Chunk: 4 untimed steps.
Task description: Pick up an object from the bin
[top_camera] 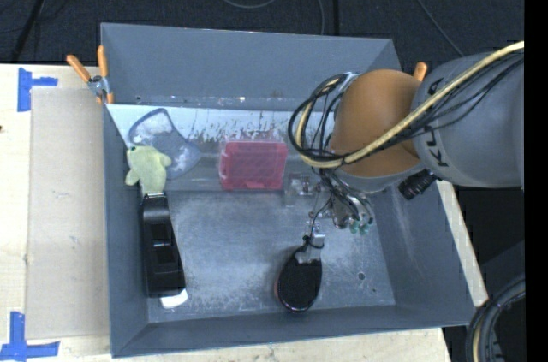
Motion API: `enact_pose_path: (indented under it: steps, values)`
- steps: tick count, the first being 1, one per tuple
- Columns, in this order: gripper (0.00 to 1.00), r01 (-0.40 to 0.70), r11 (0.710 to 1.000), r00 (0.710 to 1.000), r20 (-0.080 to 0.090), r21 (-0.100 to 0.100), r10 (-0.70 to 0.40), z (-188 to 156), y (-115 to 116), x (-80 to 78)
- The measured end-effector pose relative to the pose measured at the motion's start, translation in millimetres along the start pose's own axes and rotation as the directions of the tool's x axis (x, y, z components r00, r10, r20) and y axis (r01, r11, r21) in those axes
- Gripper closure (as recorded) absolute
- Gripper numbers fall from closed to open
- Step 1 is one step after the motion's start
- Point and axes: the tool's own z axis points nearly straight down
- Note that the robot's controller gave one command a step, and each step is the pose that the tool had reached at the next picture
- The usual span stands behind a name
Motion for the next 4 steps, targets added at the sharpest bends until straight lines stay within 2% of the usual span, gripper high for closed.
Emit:
enact_pose_path:
  steps: [1, 2, 3, 4]
  values:
    - [0.00, 0.000, 1.000, 1.000, 0.008, 0.000, 0.000, -4.4, -0.1, -1.7]
    - [0.00, -0.042, 0.999, 0.999, 0.015, -0.003, 0.042, 11.4, -11.5, 8.6]
    - [0.00, -0.084, 0.996, 0.996, 0.007, 0.001, 0.084, 47.7, -25.0, 43.4]
    - [0.00, 0.230, 0.973, 0.973, 0.010, 0.002, -0.230, 59.6, -9.6, 45.6]
